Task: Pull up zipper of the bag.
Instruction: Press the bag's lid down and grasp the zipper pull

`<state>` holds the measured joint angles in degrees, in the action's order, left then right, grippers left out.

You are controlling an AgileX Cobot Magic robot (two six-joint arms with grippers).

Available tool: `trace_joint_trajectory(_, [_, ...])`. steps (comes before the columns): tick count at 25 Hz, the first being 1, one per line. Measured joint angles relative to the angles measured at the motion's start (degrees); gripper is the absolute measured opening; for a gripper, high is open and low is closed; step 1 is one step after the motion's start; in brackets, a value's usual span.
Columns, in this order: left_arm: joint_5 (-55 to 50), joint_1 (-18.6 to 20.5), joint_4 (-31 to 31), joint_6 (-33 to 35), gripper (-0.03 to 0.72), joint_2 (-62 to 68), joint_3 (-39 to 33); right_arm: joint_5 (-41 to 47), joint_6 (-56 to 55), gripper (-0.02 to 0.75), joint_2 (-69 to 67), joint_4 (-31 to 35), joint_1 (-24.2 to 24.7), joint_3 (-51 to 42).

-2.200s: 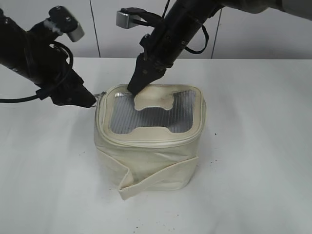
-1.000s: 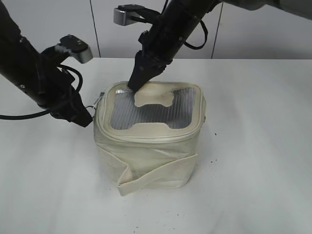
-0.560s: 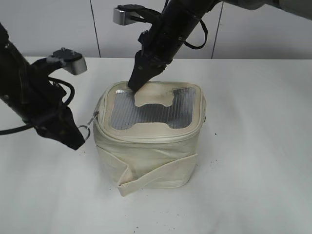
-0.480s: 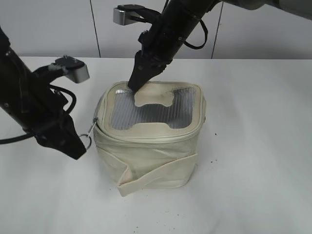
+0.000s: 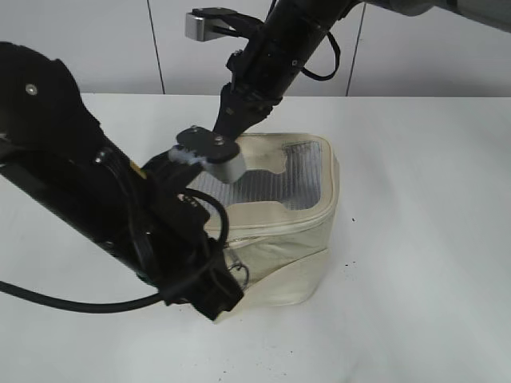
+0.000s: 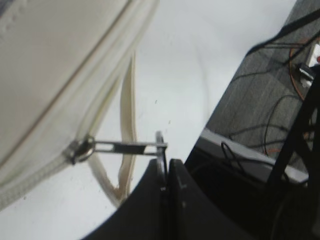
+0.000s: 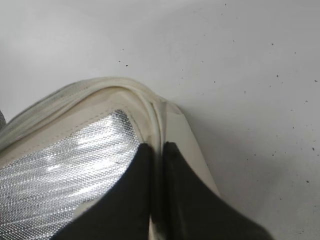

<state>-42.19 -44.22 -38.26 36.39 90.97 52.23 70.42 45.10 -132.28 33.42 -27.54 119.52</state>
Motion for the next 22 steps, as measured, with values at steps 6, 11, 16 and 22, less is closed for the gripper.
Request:
trace_joint_trajectory(6, [10.59,-6.01,-4.59,-2.51,-0.003,0.31,-0.41,0.00,0.05,0.013,0.00,0.05,0.00,0.00])
trace_joint_trajectory(11, [10.73,-6.01,-5.13,-2.77,-0.003,0.35,-0.53,0.00,-0.70,0.013,0.00,0.05,0.00,0.00])
trace_joint_trajectory(16, [8.92,-6.14,-3.10,-7.54,0.034,0.13,-0.53,0.00,-5.38,0.080,0.05,-0.68,0.00,0.11])
trace_joint_trajectory(22, [4.37,-6.32,2.07,-13.60,0.364,-4.21,-0.15,-0.29,-12.10,0.398,3.03,-7.10,0.55,0.70])
